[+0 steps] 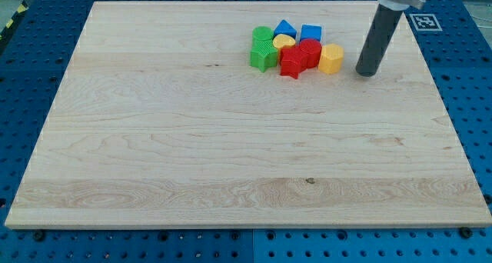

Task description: Separate the red circle from the group of blocks

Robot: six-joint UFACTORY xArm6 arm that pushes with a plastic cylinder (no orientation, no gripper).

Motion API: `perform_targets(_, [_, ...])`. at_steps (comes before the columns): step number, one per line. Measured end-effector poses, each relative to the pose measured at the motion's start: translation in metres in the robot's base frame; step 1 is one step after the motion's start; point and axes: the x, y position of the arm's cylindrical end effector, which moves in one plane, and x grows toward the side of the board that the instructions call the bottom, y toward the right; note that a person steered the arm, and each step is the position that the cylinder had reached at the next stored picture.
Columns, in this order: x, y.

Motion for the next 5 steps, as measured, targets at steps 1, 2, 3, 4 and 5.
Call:
perform_targets(1, [-0.019,-0.006])
perform_targets(2, [-0.020,-0.025])
perform_targets(3, [-0.020,-0.057])
perform_targets(4, [-0.020,-0.094])
perform_targets(5, [-0.020,-0.122])
